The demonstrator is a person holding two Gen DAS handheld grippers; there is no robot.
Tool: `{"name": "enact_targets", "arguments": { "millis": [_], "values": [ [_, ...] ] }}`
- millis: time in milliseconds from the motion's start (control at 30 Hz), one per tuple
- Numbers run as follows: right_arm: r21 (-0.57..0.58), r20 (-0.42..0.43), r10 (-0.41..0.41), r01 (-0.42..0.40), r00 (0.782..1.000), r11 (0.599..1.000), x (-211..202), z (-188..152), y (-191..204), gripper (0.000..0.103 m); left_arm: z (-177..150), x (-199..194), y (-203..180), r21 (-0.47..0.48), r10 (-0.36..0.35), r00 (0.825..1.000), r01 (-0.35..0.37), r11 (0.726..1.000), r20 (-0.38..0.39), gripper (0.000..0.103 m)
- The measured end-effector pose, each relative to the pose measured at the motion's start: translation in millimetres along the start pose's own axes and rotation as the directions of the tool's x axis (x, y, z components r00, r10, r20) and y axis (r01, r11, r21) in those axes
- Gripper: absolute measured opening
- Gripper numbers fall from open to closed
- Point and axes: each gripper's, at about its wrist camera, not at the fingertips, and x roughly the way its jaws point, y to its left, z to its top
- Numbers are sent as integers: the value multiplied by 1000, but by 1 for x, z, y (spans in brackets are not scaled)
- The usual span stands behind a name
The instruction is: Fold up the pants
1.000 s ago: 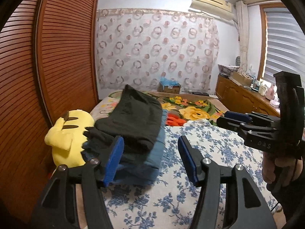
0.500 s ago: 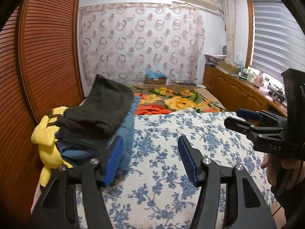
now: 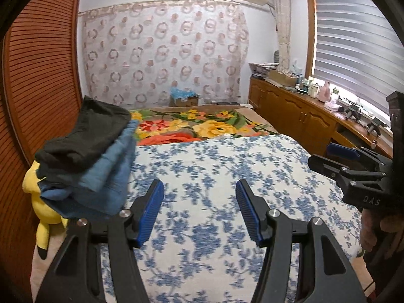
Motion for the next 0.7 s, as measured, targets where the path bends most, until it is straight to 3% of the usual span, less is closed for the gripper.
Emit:
{"name": "enact_targets", "arguments": {
  "millis": [267,700],
  "values": [
    [25,69,-93,92,993,995,-39,1,-14,79,12,-11,-31,40,-18,999,17,999,26,59],
    [62,145,-103,95,984,994,-77,11,-11,79,24,-54,-33,50,-21,994,16,999,104,59]
  ]
}}
